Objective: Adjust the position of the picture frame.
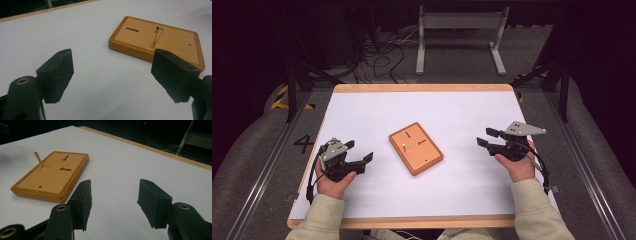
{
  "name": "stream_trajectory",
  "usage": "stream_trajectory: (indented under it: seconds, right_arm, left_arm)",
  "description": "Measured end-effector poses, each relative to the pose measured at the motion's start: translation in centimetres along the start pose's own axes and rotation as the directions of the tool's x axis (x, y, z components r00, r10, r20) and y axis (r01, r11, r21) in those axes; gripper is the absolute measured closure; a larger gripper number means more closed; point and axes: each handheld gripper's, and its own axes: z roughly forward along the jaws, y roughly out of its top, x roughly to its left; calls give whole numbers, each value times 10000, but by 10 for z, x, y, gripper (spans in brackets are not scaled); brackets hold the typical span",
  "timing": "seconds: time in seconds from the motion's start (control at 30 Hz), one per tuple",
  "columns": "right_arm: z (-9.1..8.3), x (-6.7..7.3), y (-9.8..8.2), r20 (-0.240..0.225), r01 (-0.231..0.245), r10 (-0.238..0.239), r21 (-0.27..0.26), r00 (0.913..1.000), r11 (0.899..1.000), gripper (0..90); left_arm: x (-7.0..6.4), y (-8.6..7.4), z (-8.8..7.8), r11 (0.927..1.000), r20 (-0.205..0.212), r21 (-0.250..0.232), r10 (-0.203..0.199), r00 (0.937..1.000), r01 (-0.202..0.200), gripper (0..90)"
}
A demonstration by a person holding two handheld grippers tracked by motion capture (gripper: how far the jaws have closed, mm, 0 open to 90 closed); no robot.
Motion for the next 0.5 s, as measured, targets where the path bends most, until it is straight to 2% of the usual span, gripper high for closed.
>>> stream_trajectory:
  seconds: [0.17,0.33,0.5]
  right_arm:
    - [2,2,0,33,95,-96,92,9999,9999,450]
    - [0,3,1,125,129,-130,135,9998,9998,450]
    - [-2,4,1,127,207,-209,156,9997,9997,459]
  left_arm:
    - [1,2,1,9999,-129,85,-85,9999,86,191]
    - [-2,6,2,9999,-156,93,108,9998,-107,192]
    - [-1,8,2,9999,-176,118,57,9998,-55,192]
